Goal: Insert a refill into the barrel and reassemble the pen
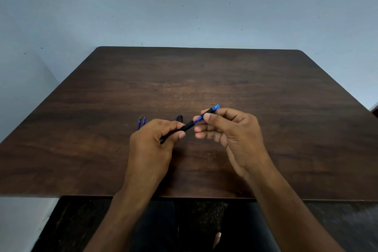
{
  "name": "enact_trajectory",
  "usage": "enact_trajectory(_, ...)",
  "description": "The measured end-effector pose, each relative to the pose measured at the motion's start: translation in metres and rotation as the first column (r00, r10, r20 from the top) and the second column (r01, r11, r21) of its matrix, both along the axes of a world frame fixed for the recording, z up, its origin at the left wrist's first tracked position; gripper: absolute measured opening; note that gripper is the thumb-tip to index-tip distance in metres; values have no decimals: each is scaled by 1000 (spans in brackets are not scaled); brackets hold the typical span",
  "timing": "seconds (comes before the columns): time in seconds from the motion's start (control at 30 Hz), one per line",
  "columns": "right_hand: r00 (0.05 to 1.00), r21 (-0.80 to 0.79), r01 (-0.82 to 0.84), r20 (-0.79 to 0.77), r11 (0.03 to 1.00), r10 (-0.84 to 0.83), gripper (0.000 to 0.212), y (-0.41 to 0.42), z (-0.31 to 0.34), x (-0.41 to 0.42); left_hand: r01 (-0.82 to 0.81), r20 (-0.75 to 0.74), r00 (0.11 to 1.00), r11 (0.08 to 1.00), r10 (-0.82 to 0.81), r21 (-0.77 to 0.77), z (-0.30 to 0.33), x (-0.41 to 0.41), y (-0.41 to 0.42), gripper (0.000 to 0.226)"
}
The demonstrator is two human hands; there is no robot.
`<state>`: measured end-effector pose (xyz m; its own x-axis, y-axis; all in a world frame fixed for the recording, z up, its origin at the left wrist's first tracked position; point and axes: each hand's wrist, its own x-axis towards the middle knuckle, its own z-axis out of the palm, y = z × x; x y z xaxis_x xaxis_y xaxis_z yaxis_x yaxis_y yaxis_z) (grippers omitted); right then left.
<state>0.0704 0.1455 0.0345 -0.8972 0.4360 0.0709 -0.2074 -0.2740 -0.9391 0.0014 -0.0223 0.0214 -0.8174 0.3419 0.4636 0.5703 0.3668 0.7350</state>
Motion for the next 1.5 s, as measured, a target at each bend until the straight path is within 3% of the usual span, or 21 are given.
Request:
enact_trajectory(0.2, 999, 76, 22, 27, 997, -24, 9, -3, -10, -4, -2, -5, 1000, 1000, 2, -9, 0, 2, 0, 26)
enact_trajectory(0.67, 998, 70, 21, 50, 997, -24, 6, -7, -11, -5, 1, -9, 1000, 1000, -1, 9, 2, 3, 0, 26)
enact_trajectory(0.83, 994, 164, 16, 101, 986, -32, 28, -5, -8, -4, -6, 1, 1000, 1000, 6, 20, 2, 2, -1, 24)
enact_trajectory(0.93, 998, 98, -15, 57, 995, 9, 48, 0, -7, -2, -9, 12, 1000, 1000, 9, 18, 2, 0, -2, 25)
enact_trajectory(1.17, 1000, 99, -10, 22, 995, 8, 16, 5, -9, -1, 1, 17, 1000, 1000, -1, 4, 2, 1, -1, 27)
enact_trajectory(1.5, 997, 174, 27, 65, 984, -38, 38, 2, -6, -2, 2, 18, 1000, 1000, -2, -28, 2, 3, -2, 34)
